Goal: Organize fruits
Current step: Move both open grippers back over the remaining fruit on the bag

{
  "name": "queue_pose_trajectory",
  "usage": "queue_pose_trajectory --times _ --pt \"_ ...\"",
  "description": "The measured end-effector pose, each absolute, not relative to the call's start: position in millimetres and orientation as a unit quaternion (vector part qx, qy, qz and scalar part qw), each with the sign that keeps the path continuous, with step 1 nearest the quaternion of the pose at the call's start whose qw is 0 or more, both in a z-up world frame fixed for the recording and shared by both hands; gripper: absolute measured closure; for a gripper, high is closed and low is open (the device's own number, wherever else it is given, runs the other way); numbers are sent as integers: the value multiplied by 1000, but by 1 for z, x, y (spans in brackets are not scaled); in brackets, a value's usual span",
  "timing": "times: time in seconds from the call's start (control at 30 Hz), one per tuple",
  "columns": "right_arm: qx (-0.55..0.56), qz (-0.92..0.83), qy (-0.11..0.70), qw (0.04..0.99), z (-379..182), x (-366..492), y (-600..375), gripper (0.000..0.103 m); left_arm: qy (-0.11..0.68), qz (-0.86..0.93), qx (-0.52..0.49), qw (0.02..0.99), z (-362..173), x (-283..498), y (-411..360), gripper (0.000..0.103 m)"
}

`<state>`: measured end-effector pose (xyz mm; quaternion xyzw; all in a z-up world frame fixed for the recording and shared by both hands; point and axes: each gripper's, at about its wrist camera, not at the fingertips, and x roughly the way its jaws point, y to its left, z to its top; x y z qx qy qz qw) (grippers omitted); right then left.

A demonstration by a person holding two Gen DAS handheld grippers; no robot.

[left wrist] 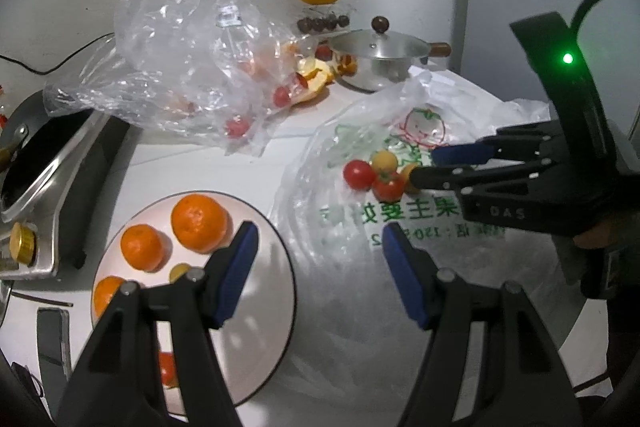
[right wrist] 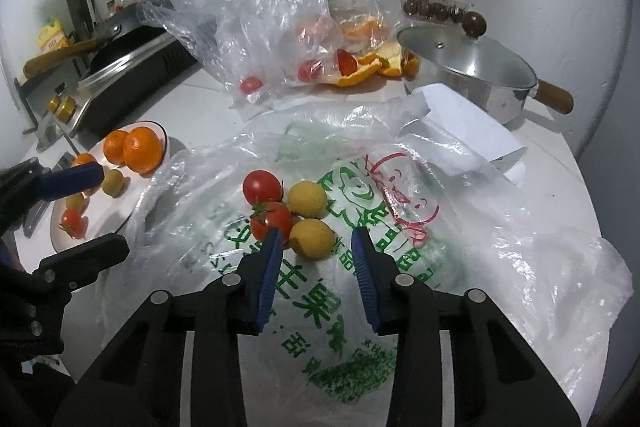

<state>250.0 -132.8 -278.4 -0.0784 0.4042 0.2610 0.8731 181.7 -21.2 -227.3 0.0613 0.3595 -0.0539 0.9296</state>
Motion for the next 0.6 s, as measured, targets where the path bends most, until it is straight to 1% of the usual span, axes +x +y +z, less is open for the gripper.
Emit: queue_pose_trajectory --times 0.03,0.47,0.5,0.53,0.6 --pt "-80 262 406 872 -280 251 -132 69 360 -55 62 929 -228 183 -22 37" --pt "-73 299 425 851 -288 263 -131 69 365 -61 68 927 -231 192 -31 37" --pt "-79 305 426 848 -289 261 -129 70 366 -62 69 926 -231 192 -32 37" --pt "-83 308 426 846 -290 260 -127 75 366 -62 70 926 -231 192 -33 37" --pt "-88 312 423 846 -291 258 -126 75 367 -63 76 925 -232 192 -37 37"
